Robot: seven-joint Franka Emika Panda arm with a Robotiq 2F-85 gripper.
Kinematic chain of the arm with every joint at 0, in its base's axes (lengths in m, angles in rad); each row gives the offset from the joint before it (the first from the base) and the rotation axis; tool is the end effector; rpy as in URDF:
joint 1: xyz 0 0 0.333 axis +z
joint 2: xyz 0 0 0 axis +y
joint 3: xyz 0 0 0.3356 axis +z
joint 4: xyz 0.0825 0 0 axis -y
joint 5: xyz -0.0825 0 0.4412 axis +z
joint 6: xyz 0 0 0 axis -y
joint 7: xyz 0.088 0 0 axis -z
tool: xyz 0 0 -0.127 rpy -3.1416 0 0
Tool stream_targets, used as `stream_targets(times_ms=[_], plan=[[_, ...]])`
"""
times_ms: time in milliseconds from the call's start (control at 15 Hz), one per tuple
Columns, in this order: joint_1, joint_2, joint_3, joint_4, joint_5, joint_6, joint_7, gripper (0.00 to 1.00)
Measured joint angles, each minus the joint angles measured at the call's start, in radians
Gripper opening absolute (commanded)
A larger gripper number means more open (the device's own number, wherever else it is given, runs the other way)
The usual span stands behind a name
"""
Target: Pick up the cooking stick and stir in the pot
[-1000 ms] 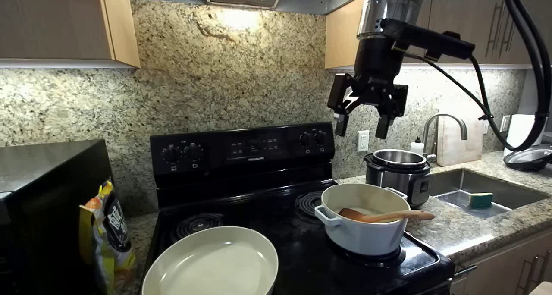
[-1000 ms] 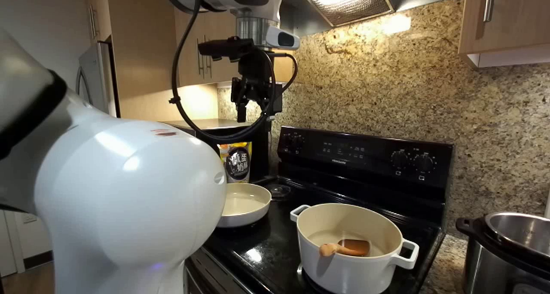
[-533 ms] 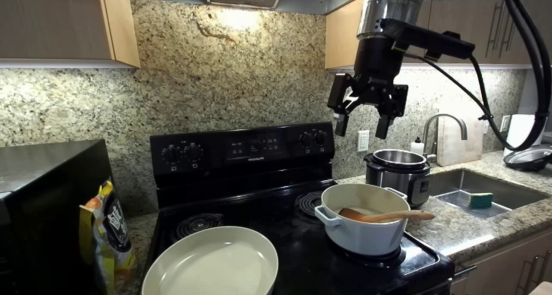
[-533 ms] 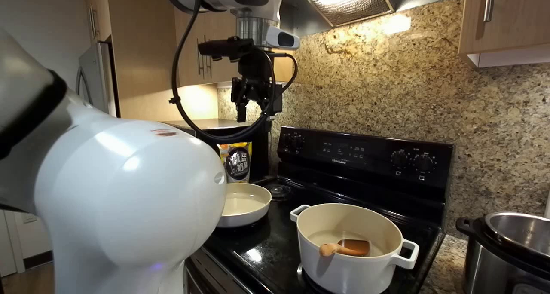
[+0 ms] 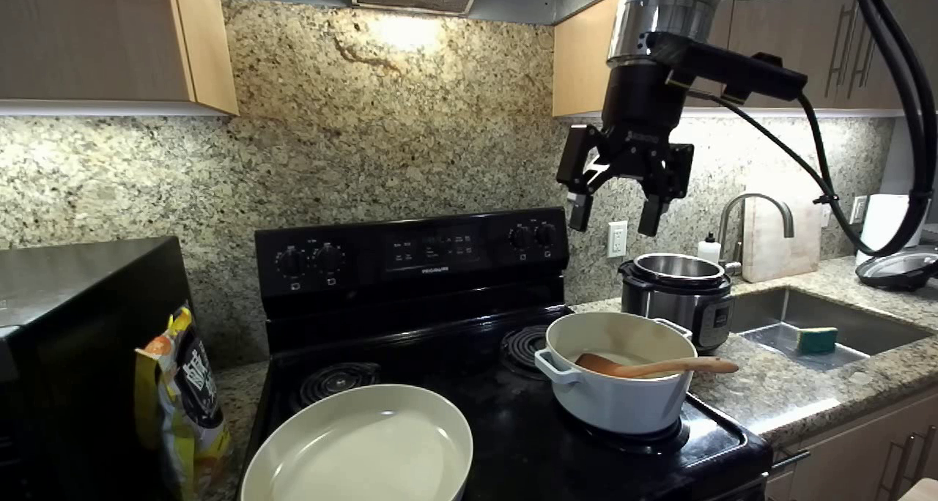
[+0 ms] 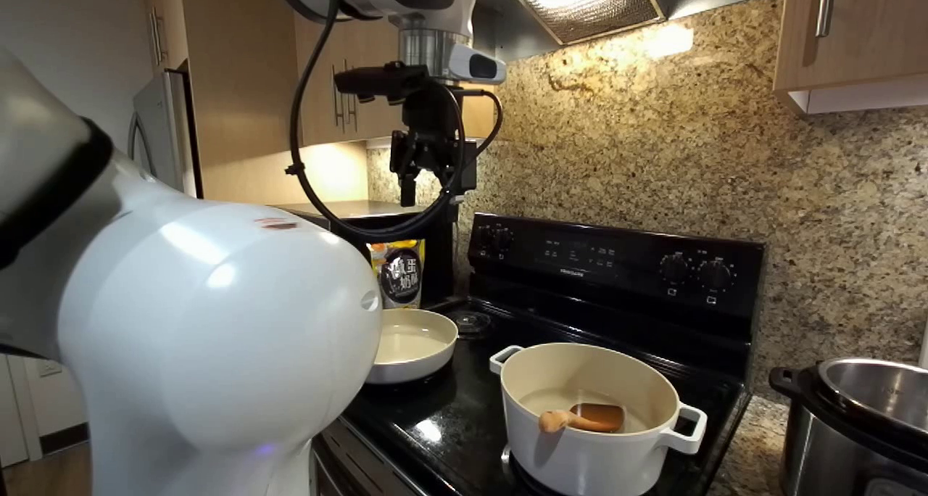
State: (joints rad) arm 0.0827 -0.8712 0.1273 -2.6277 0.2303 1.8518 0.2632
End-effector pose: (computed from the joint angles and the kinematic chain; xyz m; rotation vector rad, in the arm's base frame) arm 0.3351 0.0942 0.4920 -2.9882 0.2208 -0.0964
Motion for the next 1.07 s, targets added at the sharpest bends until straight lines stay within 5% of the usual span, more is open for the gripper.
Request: stream_targets(times_ms=[1067], plan=[[-0.137,-0.070,-0.122,-0.108,-0.220,-0.024,-0.100,1.00]])
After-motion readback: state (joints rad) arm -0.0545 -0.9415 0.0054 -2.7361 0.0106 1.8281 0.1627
